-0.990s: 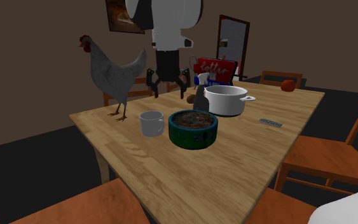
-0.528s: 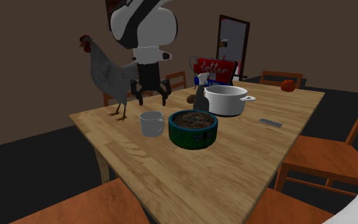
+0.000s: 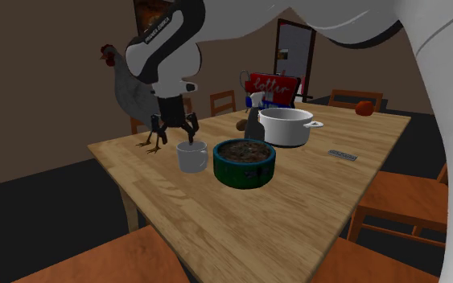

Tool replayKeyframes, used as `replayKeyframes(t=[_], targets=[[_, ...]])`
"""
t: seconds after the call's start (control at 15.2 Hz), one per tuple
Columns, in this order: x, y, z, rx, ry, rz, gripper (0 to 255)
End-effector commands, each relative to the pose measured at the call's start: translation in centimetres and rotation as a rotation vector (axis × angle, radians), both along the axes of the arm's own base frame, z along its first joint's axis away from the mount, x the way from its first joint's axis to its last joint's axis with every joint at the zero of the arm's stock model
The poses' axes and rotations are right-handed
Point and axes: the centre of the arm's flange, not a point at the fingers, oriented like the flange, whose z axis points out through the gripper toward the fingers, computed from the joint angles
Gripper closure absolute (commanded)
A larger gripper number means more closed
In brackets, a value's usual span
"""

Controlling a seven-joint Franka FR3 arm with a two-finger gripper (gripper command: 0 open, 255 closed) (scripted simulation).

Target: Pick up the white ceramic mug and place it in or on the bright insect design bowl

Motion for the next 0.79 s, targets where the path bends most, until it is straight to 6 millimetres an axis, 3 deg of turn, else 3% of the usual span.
replayKeyframes(t=[0.0, 0.26, 0.73], targets=[[0.0, 0.1, -1.0, -0.001, 0.000, -0.001, 0], [0.2, 0.0, -3.4, -0.001, 0.000, -0.001, 0], [0.2, 0.0, -3.4, -0.001, 0.000, -0.001, 0]])
